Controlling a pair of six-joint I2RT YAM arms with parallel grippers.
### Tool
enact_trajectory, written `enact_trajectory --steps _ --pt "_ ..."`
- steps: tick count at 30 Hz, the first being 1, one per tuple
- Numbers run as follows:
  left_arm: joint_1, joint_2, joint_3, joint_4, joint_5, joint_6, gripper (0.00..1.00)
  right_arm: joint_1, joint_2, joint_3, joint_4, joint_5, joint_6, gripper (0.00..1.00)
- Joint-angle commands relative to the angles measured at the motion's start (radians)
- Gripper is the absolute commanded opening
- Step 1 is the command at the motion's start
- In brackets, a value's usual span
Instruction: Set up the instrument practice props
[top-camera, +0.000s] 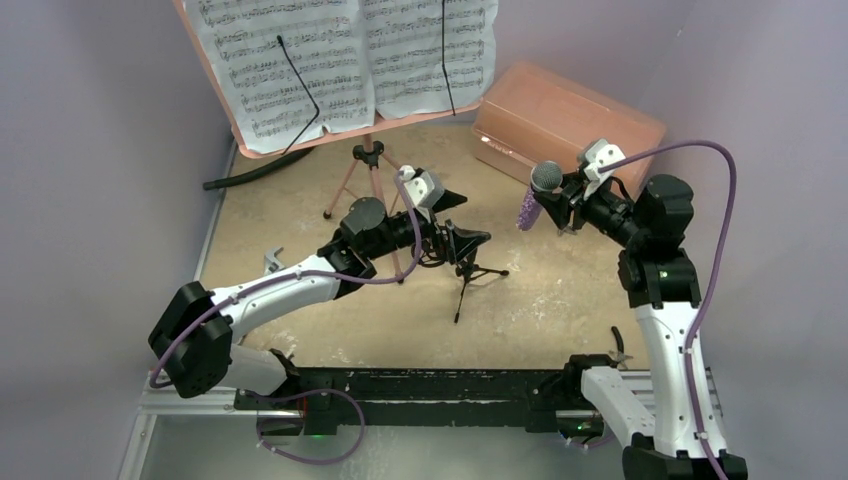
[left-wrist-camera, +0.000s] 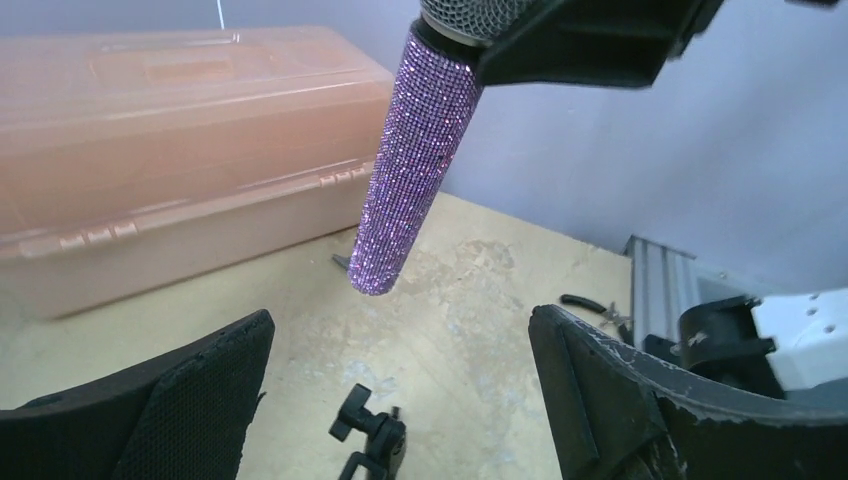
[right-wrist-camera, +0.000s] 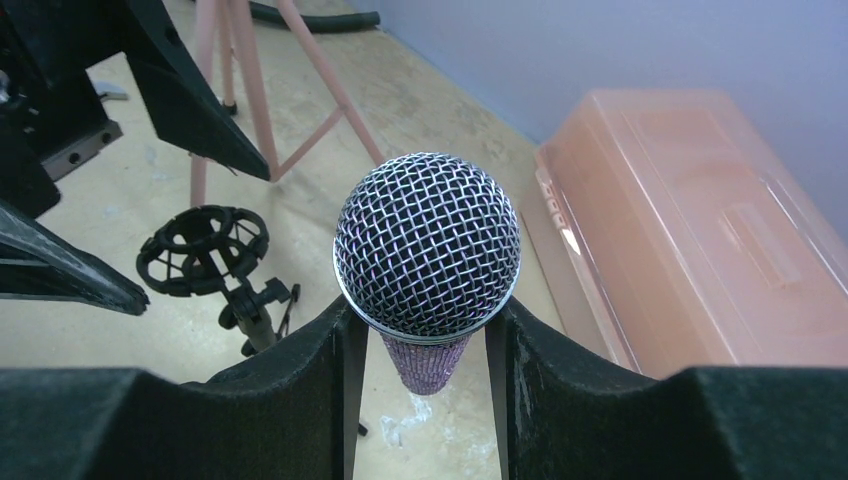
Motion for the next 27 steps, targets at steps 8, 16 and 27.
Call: enact_trajectory --steps 8,16,27 --pt "0.005 -0.009 0.052 0.032 0.166 0.479 0.99 -0.002 0.016 0.112 0.121 -0.173 0.014 0.0" --pt "0.005 0.064 0.159 0.025 0.255 0.463 0.95 -0.002 0.017 0.094 0.2 -0.244 0.09 0.0" --pt "-0.002 0.193 0.293 0.091 0.303 0.331 0.72 -0.002 0.027 0.083 0.31 -0.304 0.221 0.0"
